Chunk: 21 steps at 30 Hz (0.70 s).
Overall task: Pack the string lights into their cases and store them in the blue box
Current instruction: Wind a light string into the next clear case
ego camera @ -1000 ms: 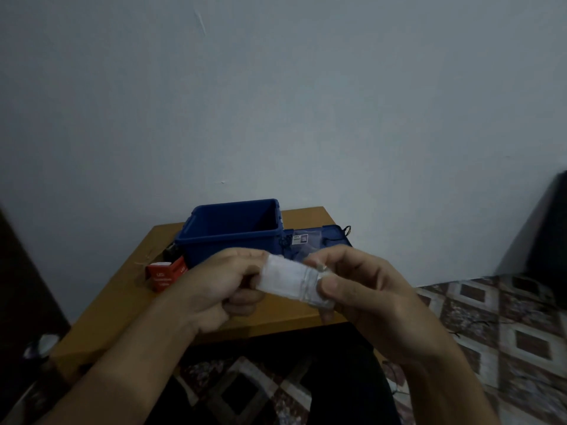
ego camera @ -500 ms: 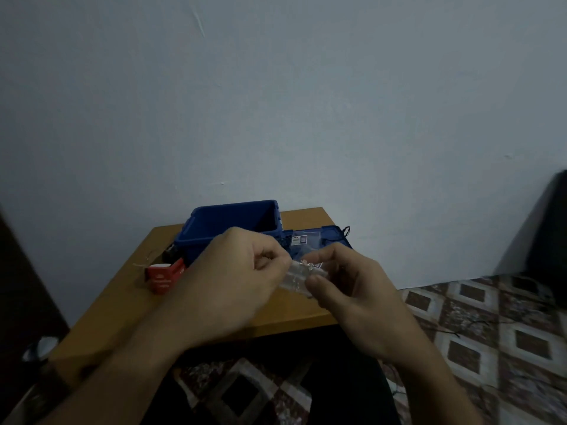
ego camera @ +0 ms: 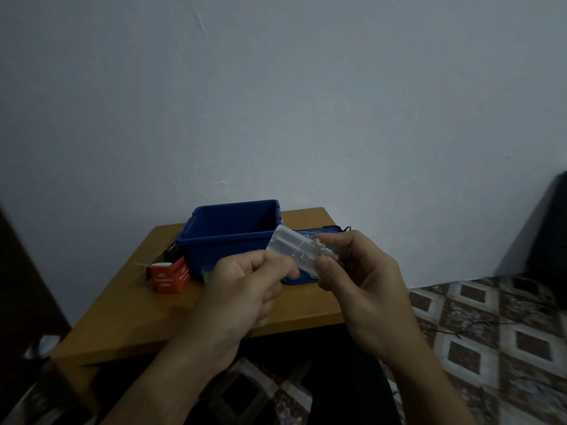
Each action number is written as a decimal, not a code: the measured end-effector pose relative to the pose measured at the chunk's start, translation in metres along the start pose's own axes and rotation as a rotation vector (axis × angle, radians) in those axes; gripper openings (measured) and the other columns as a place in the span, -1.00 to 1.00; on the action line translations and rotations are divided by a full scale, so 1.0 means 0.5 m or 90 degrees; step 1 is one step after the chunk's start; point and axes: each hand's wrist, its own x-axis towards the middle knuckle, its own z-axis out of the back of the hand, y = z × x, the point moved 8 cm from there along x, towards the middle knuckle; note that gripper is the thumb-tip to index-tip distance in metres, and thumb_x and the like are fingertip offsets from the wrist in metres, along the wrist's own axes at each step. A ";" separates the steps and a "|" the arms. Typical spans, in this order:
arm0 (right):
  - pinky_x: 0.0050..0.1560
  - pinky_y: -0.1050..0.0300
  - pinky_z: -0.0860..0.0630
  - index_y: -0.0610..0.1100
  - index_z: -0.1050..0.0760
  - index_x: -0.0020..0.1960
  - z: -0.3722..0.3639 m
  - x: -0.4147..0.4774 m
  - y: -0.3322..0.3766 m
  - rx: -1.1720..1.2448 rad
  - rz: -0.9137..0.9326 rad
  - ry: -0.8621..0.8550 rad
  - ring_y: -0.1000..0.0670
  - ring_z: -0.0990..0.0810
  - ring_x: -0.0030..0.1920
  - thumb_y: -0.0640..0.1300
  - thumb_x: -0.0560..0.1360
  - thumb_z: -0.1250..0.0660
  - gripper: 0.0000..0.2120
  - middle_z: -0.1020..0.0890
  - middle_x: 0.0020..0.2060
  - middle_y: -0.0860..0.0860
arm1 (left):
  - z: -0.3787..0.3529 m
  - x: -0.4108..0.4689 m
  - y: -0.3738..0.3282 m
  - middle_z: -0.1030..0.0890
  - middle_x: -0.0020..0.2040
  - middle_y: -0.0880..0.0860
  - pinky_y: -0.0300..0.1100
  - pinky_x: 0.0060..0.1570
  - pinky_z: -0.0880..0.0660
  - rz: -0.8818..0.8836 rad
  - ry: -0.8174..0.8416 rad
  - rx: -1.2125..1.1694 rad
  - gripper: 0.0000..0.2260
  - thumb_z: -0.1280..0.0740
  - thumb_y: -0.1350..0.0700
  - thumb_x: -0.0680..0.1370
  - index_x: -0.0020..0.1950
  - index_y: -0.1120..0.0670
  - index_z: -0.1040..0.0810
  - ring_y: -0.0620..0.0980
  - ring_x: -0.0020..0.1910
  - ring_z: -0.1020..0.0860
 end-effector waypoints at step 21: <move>-0.08 -0.02 -0.59 0.04 -0.60 0.24 -0.009 -0.002 -0.021 0.119 -0.101 0.131 -0.11 -0.63 -0.21 -0.08 0.58 -0.37 -0.76 -0.59 -0.24 -0.05 | -0.003 0.007 -0.006 -0.31 -0.49 -0.01 -0.30 -0.59 -0.13 -0.036 0.088 -0.022 -0.83 -0.33 0.20 0.59 0.16 0.12 -0.60 -0.14 -0.59 -0.18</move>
